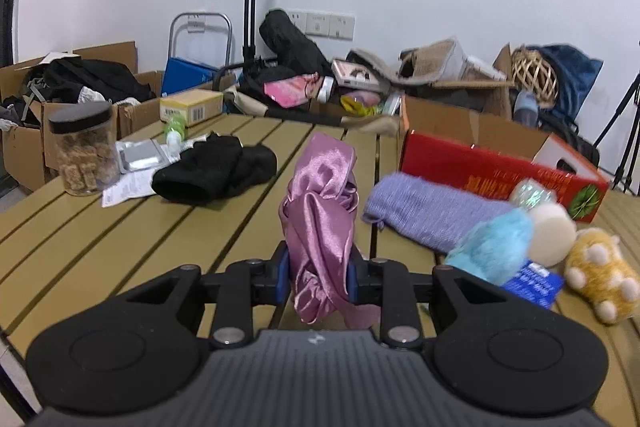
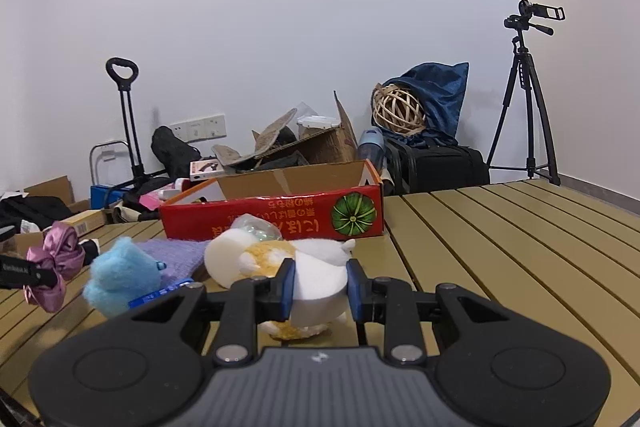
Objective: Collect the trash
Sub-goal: 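Grasp the pink satin scrunchie with left tool while right tool holds the white wedge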
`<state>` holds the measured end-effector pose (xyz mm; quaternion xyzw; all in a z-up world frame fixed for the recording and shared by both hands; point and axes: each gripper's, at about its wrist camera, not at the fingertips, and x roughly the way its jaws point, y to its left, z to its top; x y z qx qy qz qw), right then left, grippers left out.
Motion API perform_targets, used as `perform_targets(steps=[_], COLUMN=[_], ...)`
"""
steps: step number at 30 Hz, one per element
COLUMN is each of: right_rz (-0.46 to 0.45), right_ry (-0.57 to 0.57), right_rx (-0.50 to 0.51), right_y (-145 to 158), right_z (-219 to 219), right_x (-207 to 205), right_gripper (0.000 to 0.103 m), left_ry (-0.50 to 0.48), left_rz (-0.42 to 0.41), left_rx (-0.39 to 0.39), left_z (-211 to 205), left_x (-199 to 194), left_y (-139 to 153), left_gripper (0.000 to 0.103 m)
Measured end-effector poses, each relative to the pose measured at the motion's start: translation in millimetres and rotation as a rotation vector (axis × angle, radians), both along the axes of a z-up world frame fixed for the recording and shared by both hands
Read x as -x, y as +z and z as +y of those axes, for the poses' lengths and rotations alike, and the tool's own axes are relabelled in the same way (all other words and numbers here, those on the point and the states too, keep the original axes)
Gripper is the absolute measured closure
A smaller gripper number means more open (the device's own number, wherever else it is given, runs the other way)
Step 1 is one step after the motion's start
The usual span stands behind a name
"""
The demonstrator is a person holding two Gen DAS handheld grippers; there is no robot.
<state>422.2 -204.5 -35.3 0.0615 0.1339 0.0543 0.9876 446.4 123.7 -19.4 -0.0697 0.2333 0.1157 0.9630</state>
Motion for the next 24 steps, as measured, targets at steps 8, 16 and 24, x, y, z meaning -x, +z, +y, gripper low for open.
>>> perform_targets(steps=[8, 16, 24], right_rz=[0.003, 0.028, 0.042], right_ry=[0.048, 0.110, 0.134], right_rx=[0.008, 0.041, 0.047], right_y=[2.5, -4.2, -11.4], right_z=[-8.2, -19.0, -29.8], right_x=[30.7, 73.6, 116.4], right_gripper=[0.078, 0.077, 0.078], left_ry=[-0.011, -0.031, -0.064], left_rz=[-0.023, -0.024, -0.036], left_rx=[-0.004, 0.013, 0.032], left_z=[-11.5, -23.1, -38.8], left_x=[43.7, 99.1, 149.1], left_y=[11.1, 3.3, -3.6], left_gripper=[0.076, 0.076, 0.076])
